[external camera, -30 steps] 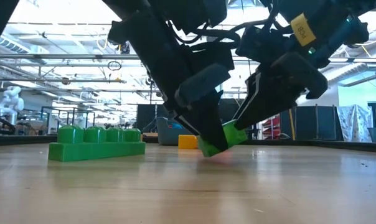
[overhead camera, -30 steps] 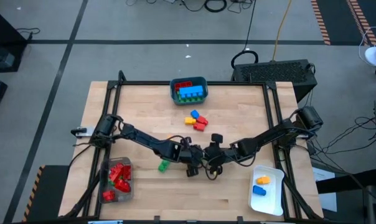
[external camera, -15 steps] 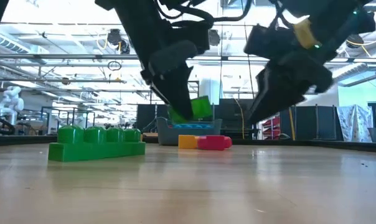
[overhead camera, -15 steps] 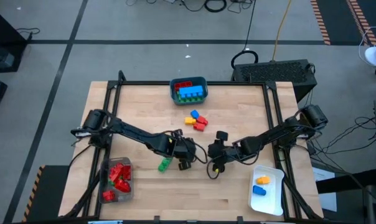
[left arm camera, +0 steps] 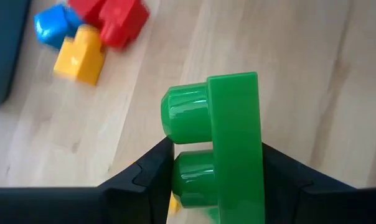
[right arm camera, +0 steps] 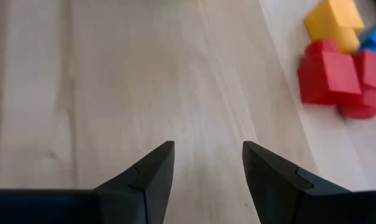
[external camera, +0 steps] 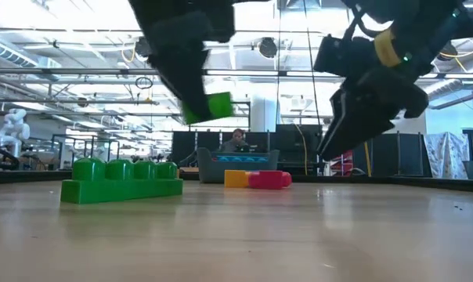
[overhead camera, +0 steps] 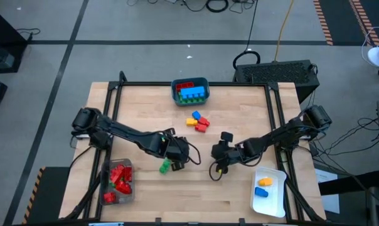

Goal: Sort blocks by size
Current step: Put the green game piece into the grey container

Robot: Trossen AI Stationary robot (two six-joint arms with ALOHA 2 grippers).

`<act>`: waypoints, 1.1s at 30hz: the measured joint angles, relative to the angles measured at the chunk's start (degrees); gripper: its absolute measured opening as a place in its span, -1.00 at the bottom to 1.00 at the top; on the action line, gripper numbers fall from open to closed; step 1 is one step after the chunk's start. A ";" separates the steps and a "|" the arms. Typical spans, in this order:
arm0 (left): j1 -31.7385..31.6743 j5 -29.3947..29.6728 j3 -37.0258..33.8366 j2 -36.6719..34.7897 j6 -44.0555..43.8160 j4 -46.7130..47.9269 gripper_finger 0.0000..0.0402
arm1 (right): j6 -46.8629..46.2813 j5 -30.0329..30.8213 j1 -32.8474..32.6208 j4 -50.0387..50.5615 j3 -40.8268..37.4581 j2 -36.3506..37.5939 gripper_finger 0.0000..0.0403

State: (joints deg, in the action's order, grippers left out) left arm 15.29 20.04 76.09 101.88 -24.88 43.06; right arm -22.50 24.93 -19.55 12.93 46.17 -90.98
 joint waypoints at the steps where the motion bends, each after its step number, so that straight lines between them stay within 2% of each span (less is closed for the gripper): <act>1: 0.28 0.02 -0.02 -0.27 -0.33 0.57 -0.13 | -0.58 0.56 0.00 0.75 0.02 0.00 -0.11; 19: 8.55 0.68 0.03 -2.96 -12.68 12.72 -0.13 | -3.85 0.53 -0.02 1.28 -0.02 -0.97 -0.12; 27: 16.01 1.24 -0.50 -8.14 -23.28 18.78 -0.13 | -0.60 0.22 -0.06 -7.79 -0.11 -6.34 -0.12; 33: 23.23 0.92 -3.44 -12.14 -37.16 26.22 -0.13 | -0.52 0.22 0.81 -13.99 -0.11 -8.77 -0.11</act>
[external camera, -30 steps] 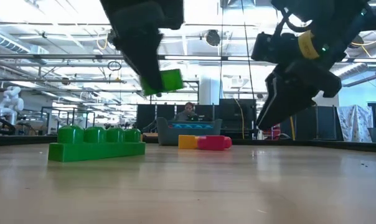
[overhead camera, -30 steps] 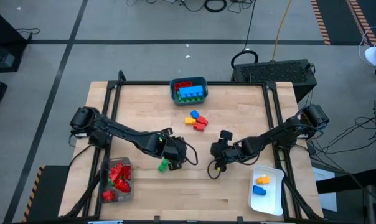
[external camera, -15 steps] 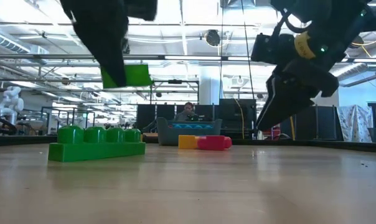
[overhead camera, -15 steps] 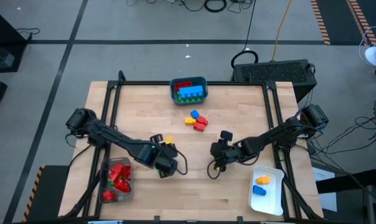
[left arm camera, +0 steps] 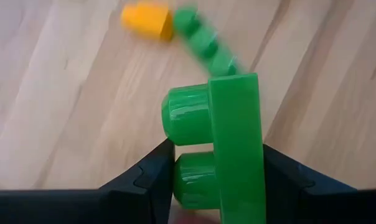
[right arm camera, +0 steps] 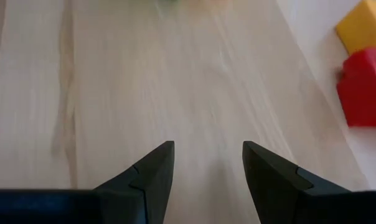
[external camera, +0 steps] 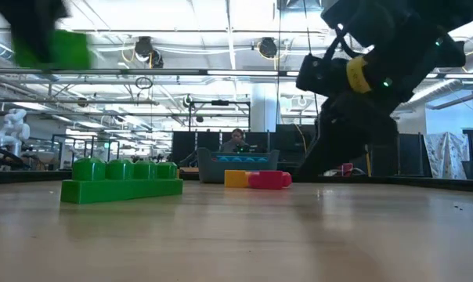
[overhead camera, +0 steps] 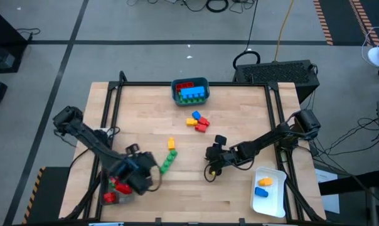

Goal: Sort blocks by size
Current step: Put the green game piece into the grey container

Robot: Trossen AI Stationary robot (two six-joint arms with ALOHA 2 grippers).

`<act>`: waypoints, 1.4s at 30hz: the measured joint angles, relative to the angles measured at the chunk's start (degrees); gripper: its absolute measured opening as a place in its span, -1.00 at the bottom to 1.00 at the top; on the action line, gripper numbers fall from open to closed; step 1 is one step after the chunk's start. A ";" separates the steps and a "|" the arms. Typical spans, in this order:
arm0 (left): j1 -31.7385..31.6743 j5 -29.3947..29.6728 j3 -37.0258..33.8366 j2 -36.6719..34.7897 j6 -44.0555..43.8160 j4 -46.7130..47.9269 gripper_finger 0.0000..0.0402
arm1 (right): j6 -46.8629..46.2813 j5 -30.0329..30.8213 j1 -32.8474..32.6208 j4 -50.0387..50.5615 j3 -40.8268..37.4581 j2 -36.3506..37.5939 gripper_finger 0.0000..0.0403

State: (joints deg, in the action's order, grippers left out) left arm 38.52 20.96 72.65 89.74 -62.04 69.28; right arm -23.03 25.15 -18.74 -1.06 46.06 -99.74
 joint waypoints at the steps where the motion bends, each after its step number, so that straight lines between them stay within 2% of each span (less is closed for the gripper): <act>1: 1.18 -0.41 -0.87 -0.65 -2.40 1.07 -0.13 | 0.29 0.02 0.23 -0.88 0.00 -0.04 -0.11; 5: 6.08 -1.10 -4.38 -3.51 -11.02 1.19 -0.13 | 3.59 -0.17 1.56 -7.31 0.03 -0.07 -0.08; 8: 8.98 -2.09 -6.68 -4.74 -15.99 1.27 -0.13 | 7.05 -4.32 3.16 -12.06 0.70 -0.07 -0.06; 12: 11.73 -5.69 -8.96 -4.86 -21.06 2.13 -0.13 | 12.30 -8.98 5.68 -12.85 3.45 -0.07 0.00; 19: 15.78 -11.86 -12.62 -4.99 -27.93 2.15 -0.07 | 21.85 -9.02 11.99 -5.50 10.50 -0.22 0.14; 29: 23.66 -11.99 -14.13 -8.19 -39.30 3.25 -0.05 | 23.28 -9.65 25.38 0.08 13.68 -1.70 0.20; 37: 27.89 -11.89 -14.13 -8.21 -42.73 2.88 -0.04 | 22.33 -16.00 30.91 1.45 13.66 -1.70 0.20; 42: 28.78 -11.86 -14.13 -8.11 -42.76 3.32 -0.03 | 25.76 -26.04 28.89 -3.50 14.28 -3.48 0.20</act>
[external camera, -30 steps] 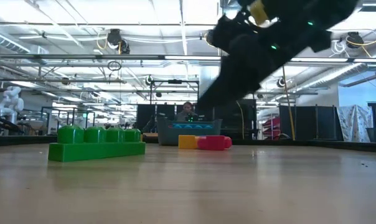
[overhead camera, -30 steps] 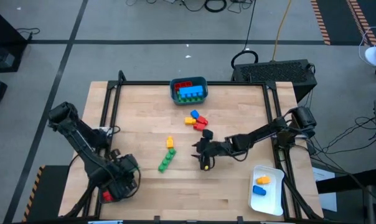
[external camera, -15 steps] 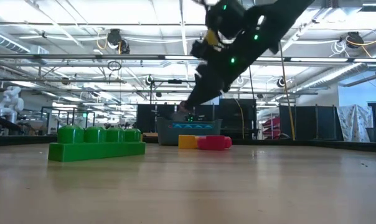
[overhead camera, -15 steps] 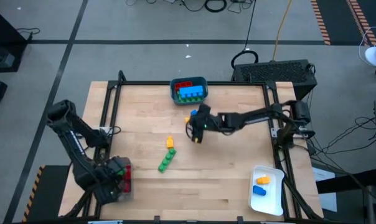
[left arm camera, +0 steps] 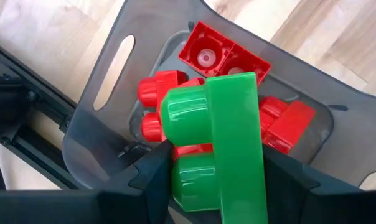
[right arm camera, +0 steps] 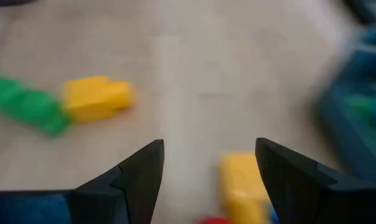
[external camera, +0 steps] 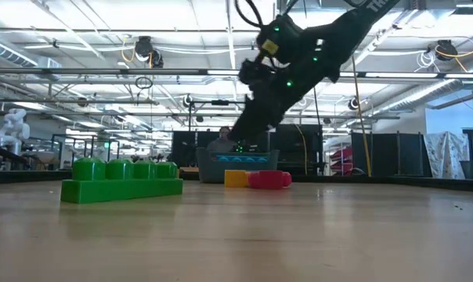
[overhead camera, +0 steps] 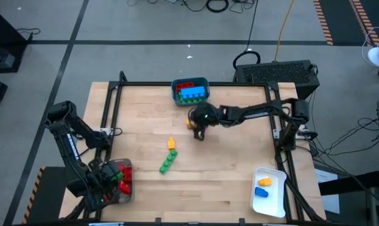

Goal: Sort blocks by size
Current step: Put the green game piece into the grey container, then put the green game piece into the blue container

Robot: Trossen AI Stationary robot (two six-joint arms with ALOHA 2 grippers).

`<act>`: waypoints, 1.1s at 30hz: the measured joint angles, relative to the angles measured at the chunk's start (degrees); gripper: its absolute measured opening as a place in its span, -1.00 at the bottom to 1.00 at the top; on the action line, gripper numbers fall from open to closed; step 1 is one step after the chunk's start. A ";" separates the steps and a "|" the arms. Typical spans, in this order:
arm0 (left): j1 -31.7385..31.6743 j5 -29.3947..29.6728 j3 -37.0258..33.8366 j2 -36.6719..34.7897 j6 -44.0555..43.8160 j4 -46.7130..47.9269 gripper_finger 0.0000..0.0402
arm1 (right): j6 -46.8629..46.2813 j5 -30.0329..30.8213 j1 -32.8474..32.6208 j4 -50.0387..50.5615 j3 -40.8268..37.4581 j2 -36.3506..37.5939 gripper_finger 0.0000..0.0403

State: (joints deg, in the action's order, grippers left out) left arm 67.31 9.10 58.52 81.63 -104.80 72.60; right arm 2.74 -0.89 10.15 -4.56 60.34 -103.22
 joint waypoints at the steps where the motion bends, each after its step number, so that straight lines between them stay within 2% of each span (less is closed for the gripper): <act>1: 0.00 0.00 0.00 0.02 -0.44 0.10 -0.02 | 0.68 -1.47 -0.86 0.03 0.68 -0.99 0.20; 4: -0.04 -0.09 0.00 0.01 -1.47 0.23 0.10 | 3.83 -4.33 -3.91 0.12 4.84 -5.30 0.20; 8: -0.04 -1.66 0.00 0.04 -3.38 0.13 0.36 | 10.18 -5.81 -8.00 2.35 13.05 -11.34 0.20; 14: -0.04 -5.94 0.00 0.04 -4.51 -0.86 0.69 | 21.14 -7.05 -12.31 11.16 24.94 -17.96 0.20; 19: -0.15 -2.90 0.96 -0.02 -4.12 -1.64 0.73 | 28.92 -7.02 -14.02 17.60 32.66 -23.80 0.20; 23: -0.21 1.56 1.68 -0.05 -3.03 -1.71 0.73 | 31.07 -6.95 -14.32 22.96 38.17 -27.99 0.20; 30: -0.72 4.41 1.70 0.00 -0.58 -1.50 0.73 | 31.65 -7.00 -14.33 28.85 42.09 -31.39 0.20; 33: -1.90 6.19 1.70 -0.05 2.40 -1.51 0.73 | 31.10 -7.16 -14.31 29.90 42.12 -31.43 0.12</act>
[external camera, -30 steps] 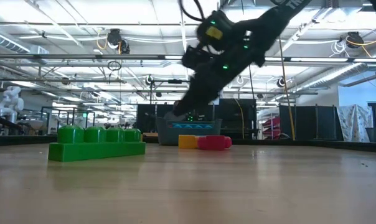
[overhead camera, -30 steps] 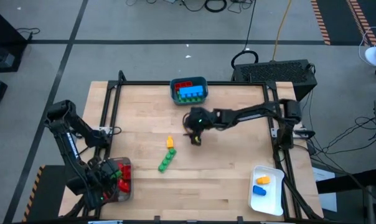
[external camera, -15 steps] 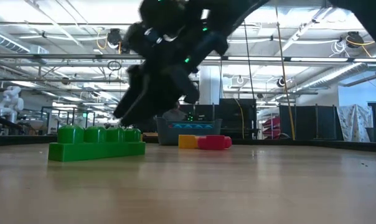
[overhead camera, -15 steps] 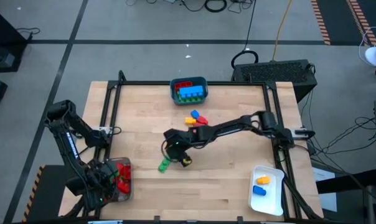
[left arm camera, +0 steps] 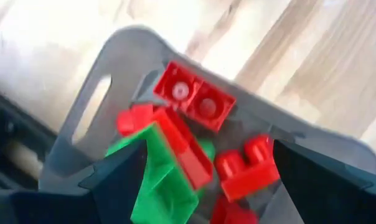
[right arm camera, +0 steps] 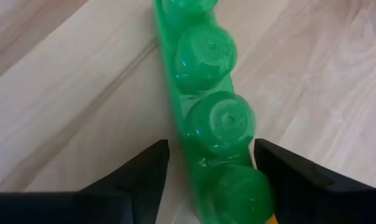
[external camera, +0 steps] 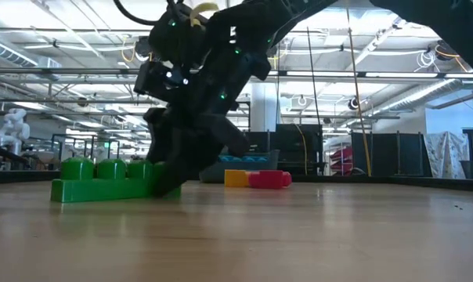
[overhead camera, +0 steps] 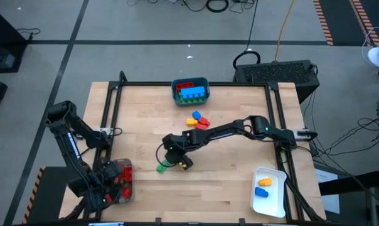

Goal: Sort blocks by size
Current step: Put the green game piece into the blue container

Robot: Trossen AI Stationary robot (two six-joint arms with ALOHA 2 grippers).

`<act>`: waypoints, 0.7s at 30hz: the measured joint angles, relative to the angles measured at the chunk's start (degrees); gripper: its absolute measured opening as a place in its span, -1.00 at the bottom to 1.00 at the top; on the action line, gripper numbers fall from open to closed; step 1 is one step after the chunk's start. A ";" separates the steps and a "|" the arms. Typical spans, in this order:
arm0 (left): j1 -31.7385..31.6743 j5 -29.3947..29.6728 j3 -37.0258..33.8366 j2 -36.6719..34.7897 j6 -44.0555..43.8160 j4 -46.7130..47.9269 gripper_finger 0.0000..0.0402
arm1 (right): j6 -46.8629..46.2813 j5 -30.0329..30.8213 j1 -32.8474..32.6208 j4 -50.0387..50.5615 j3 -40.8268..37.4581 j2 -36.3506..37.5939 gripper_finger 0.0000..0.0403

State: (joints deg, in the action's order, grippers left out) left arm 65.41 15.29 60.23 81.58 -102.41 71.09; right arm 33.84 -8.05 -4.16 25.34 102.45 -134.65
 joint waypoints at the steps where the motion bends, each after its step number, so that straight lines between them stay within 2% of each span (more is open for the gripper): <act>1: -0.58 0.78 0.00 0.02 1.44 -0.01 0.73 | -0.34 0.01 0.00 0.17 0.00 0.00 0.07; 9: -5.19 10.71 0.00 0.00 13.10 -0.06 0.73 | -3.58 0.13 0.01 0.31 -0.07 0.23 -0.41; 17: -9.10 18.83 -0.05 0.00 20.85 -0.81 0.73 | -7.84 -1.93 0.14 0.66 -0.33 1.02 -0.39; 21: -10.84 22.78 -1.35 0.02 25.53 -5.00 0.73 | -9.46 -2.61 0.49 1.15 -0.39 3.76 -0.39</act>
State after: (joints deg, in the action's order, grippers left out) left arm 54.57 38.07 58.88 81.60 -76.88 66.09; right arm 24.38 -10.66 -3.68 26.49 102.07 -130.89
